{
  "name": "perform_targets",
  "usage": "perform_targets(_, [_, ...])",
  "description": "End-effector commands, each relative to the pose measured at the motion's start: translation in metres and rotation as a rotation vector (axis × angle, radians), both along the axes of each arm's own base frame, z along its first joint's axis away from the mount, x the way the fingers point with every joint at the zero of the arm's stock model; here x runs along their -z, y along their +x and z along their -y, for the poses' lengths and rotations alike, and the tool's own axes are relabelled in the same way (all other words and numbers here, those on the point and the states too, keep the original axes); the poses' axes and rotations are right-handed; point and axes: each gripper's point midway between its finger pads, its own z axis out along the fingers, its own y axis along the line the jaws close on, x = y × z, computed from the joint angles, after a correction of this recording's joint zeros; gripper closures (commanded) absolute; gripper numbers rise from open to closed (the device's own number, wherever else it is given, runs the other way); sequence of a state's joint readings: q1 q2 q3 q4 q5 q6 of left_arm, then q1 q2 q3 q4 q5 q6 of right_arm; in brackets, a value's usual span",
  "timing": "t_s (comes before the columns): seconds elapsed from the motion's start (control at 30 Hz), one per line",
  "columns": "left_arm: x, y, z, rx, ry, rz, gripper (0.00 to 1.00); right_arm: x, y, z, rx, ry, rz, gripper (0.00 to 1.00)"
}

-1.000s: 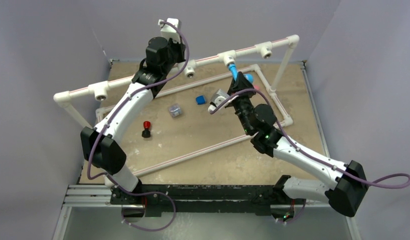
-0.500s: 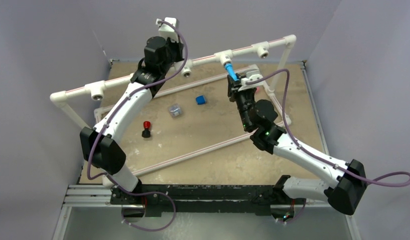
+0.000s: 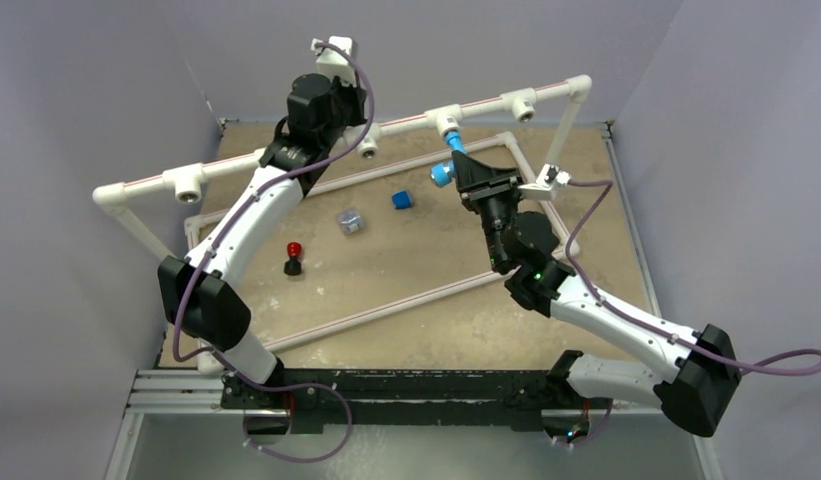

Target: Install the water faucets

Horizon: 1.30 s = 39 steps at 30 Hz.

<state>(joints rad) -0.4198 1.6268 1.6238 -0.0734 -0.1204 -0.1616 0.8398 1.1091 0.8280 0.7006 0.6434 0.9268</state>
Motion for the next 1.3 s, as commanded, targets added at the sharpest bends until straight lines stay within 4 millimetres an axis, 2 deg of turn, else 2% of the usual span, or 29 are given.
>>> perform_targets(0.0, [0.062, -0.009, 0.012, 0.049, 0.076, -0.163, 1.00, -0.029, -0.031, -0.019, -0.260, 0.513, -0.093, 1.00])
perform_targets(0.17, [0.062, -0.010, 0.012, 0.053, 0.072, -0.163, 1.00, -0.020, -0.026, -0.012, -0.285, 0.671, -0.188, 1.00])
perform_targets(0.3, [0.060, -0.010, 0.012, 0.055, 0.070, -0.161, 1.00, -0.015, -0.028, -0.011, -0.298, 0.705, -0.214, 0.99])
perform_targets(0.37, [0.060, -0.010, 0.012, 0.054, 0.071, -0.159, 1.00, -0.014, -0.029, -0.011, -0.299, 0.690, -0.217, 0.89])
perform_targets(0.63, [0.059, -0.010, 0.011, 0.045, 0.074, -0.157, 1.00, -0.003, -0.036, -0.002, -0.257, 0.532, -0.181, 0.36])
perform_targets(0.73, [0.060, -0.009, 0.011, 0.045, 0.075, -0.158, 1.00, 0.000, -0.043, 0.006, -0.244, 0.470, -0.159, 0.27])
perform_targets(0.83, [0.060, -0.008, 0.011, 0.046, 0.075, -0.160, 1.00, 0.008, -0.047, 0.017, -0.200, 0.369, -0.139, 0.23])
perform_targets(0.93, [0.060, -0.008, 0.011, 0.045, 0.075, -0.160, 1.00, 0.004, -0.054, 0.034, -0.143, 0.249, -0.081, 0.20])
perform_targets(1.03, [0.061, -0.008, 0.012, 0.046, 0.076, -0.163, 1.00, -0.006, -0.060, 0.041, -0.109, 0.029, 0.021, 0.21])
perform_targets(1.27, [0.060, -0.008, 0.010, 0.039, 0.079, -0.159, 1.00, -0.020, -0.063, 0.053, -0.025, -0.641, 0.200, 0.20])
